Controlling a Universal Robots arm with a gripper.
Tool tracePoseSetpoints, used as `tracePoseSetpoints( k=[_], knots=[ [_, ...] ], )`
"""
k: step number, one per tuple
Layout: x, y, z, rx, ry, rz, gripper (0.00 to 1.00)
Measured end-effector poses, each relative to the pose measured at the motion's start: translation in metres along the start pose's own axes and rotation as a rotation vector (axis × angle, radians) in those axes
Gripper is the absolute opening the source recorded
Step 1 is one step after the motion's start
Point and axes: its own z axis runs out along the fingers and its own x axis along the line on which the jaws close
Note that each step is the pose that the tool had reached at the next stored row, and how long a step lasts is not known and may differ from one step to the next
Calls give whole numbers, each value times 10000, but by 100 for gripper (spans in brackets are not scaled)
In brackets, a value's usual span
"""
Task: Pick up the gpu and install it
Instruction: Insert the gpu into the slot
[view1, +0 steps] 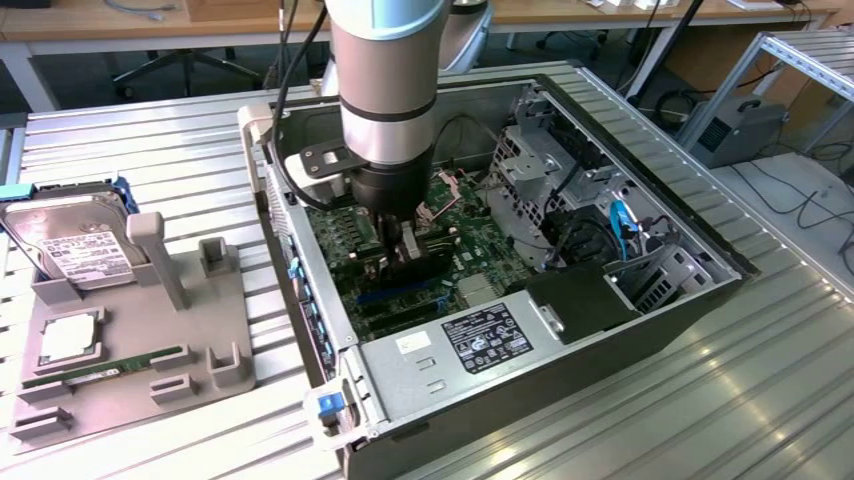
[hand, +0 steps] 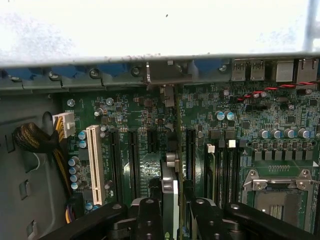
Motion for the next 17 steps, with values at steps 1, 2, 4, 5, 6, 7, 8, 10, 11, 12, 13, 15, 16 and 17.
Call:
tracePoseSetpoints(
  k=[1,2,4,5,6,7,8,10,11,12,13,15,16,17],
  knots=[
    [0,0,0,0,0,0,27],
    [0,0,0,0,0,0,27],
    [0,0,-1,1,-1,0,27],
    [-1,-1,-4,1,4,-1,27],
    [-5,-2,-9,4,19,-1,27],
    [-10,-3,-16,8,38,-3,27],
    [-15,-3,-27,11,66,-6,27],
    [-25,-6,-56,11,146,-14,27],
    [-30,-6,-68,7,177,-17,27],
    [-33,-7,-76,9,195,-19,27],
    [-37,-8,-90,7,217,-22,27],
    [-38,-9,-94,9,236,-24,27],
    [-38,-8,-93,9,250,-24,27],
    [-38,-8,-94,9,284,-27,27]
  ],
)
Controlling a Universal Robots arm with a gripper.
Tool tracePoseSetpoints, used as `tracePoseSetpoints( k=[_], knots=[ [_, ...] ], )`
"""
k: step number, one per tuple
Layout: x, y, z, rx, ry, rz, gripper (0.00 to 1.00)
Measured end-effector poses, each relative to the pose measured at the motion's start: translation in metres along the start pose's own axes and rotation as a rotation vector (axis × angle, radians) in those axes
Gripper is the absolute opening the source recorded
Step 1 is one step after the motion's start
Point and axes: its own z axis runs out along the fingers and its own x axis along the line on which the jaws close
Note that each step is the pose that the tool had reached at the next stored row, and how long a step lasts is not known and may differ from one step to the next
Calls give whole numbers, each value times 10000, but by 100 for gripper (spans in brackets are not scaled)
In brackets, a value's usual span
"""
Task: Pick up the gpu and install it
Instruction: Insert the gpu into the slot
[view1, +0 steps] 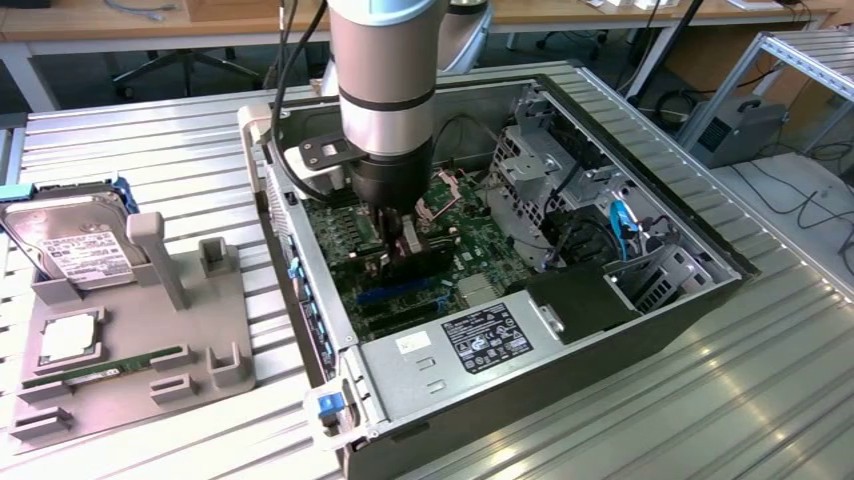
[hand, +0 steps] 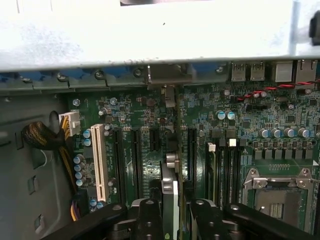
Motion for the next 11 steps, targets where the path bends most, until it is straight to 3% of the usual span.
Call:
tracePoseSetpoints(
  k=[11],
  knots=[
    [1,0,-1,4,176,-18,27]
  ],
)
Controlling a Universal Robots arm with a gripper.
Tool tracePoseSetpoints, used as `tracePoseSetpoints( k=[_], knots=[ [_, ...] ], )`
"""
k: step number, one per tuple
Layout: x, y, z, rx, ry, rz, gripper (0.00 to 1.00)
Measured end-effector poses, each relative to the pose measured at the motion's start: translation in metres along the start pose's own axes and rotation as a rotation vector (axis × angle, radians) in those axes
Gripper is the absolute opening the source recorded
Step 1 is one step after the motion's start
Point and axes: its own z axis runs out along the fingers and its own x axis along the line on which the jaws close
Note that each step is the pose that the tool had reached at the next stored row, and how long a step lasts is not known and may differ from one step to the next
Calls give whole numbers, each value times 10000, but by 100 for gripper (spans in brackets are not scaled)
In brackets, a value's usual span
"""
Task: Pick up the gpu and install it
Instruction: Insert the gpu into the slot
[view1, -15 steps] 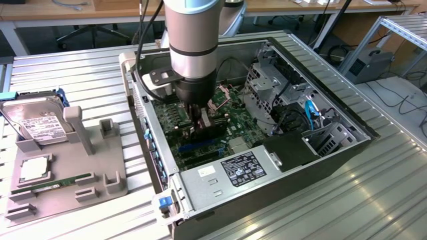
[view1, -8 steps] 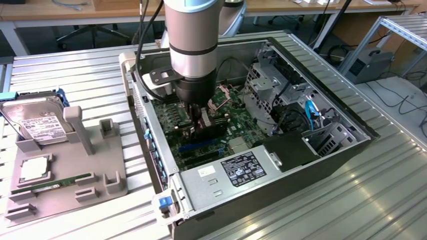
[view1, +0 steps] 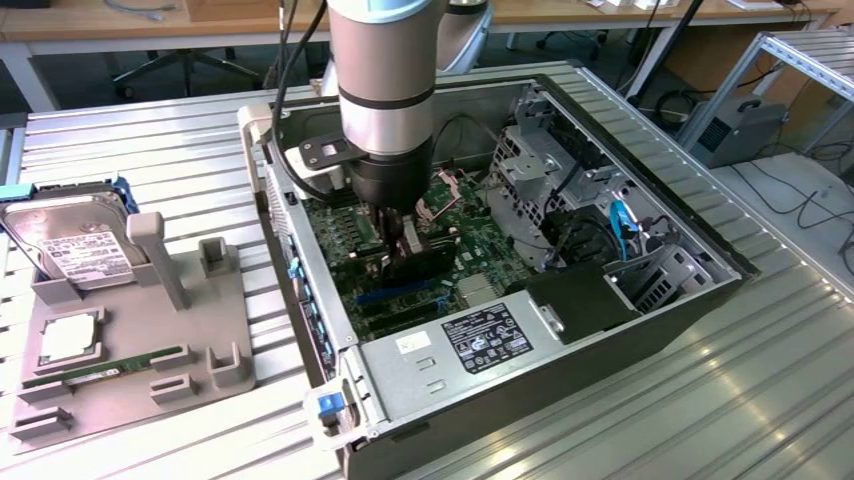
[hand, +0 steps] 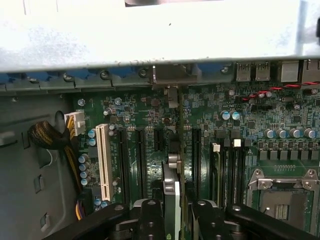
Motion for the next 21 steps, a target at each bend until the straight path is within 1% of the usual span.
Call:
tracePoseSetpoints(
  k=[9,14,21],
  knots=[
    [-3,-1,4,2,-1,1,27],
    [-40,-1,0,2,-1,0,27],
    [-39,1,1,0,5,1,27]
  ],
)
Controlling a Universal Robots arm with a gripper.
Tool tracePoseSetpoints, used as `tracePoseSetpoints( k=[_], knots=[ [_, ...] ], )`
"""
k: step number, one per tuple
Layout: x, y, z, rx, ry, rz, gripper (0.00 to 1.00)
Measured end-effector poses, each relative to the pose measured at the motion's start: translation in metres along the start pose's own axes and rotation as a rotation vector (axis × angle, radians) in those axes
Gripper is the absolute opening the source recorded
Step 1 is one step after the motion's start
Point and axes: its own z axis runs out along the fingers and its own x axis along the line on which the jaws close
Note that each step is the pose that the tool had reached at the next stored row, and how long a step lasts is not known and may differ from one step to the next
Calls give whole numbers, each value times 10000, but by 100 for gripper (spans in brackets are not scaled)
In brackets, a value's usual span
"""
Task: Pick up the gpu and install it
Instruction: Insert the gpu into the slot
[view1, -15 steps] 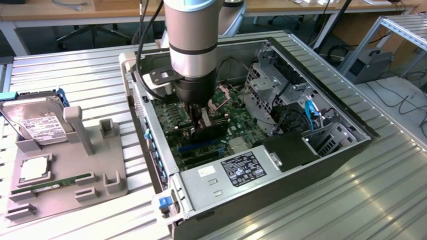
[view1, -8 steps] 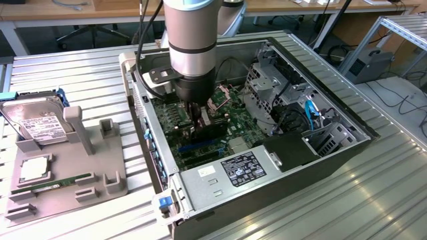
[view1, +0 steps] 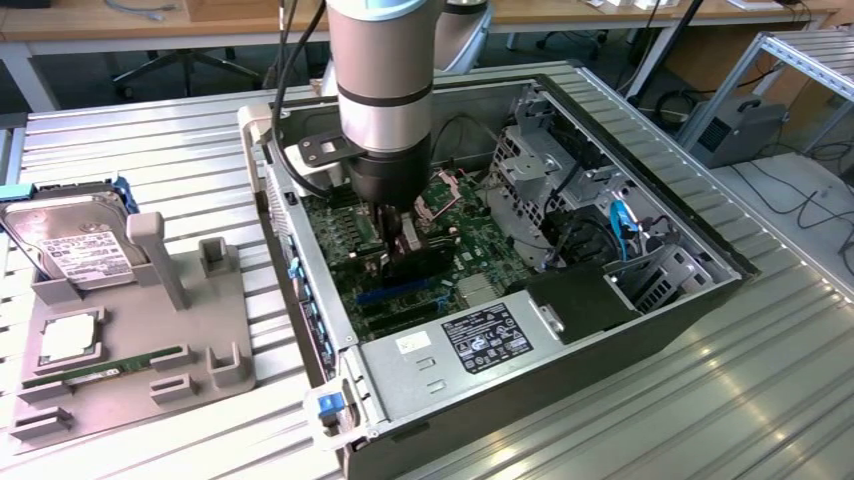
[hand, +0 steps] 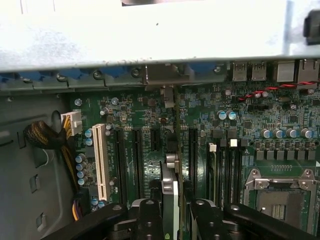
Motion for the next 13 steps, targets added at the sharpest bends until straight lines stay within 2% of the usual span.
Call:
tracePoseSetpoints(
  k=[6,13],
  knots=[
    [-1,1,15,2,54,-7,27],
    [-2,2,23,6,48,-52,27]
  ],
)
